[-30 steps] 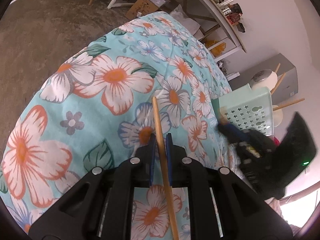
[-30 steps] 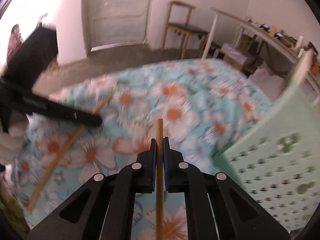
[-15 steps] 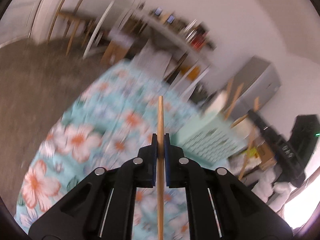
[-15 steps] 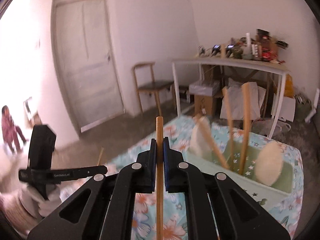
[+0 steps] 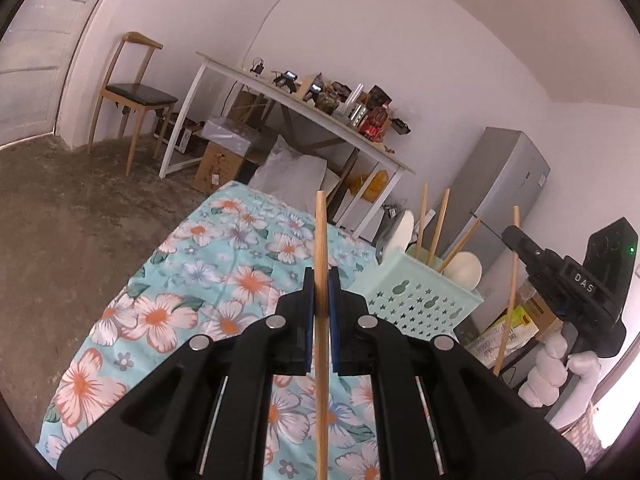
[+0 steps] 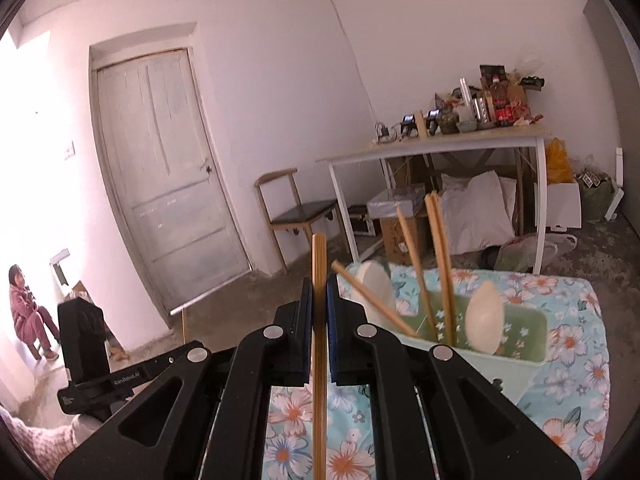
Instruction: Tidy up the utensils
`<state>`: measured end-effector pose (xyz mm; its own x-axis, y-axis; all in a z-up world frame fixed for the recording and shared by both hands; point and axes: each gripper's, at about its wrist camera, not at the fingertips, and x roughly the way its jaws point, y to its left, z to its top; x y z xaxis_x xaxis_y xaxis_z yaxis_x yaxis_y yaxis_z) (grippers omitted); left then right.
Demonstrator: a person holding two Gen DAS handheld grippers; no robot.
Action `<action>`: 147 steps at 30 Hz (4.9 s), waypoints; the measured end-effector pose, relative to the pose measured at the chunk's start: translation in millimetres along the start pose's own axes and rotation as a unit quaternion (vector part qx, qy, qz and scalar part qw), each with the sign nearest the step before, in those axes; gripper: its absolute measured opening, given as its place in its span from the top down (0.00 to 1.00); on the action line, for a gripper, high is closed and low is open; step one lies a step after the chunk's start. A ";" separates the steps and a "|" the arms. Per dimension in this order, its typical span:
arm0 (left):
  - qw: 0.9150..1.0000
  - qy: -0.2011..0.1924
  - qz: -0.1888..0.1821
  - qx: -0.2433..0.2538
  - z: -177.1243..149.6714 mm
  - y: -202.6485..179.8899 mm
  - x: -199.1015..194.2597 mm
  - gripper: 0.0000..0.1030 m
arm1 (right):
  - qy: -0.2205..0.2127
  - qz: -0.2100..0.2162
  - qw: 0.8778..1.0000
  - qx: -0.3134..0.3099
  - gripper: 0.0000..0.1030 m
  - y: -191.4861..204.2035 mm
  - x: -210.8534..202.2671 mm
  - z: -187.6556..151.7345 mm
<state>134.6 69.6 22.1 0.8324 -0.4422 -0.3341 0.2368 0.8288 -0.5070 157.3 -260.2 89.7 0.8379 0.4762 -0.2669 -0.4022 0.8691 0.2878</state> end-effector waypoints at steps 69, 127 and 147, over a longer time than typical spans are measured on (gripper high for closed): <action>0.986 -0.020 -0.022 0.161 5.9 -114.9 35.5 0.22 | -0.139 -0.010 0.989 0.043 0.93 -60.9 -98.2 45.5; 0.989 -0.011 0.112 0.093 -11.4 -16.3 -42.8 0.08 | -0.115 -0.160 0.980 -0.008 0.22 -11.1 -84.8 24.8; 0.944 0.082 0.238 0.212 -45.3 -111.5 42.6 0.08 | 0.099 -0.384 0.916 0.057 0.06 -23.1 -69.1 -83.7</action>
<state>120.9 -57.2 28.4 0.8146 -0.0034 -0.5800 0.0634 0.9945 0.0831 77.8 -301.9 24.5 0.7694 -0.2447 -0.5900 0.3282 0.9439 0.0364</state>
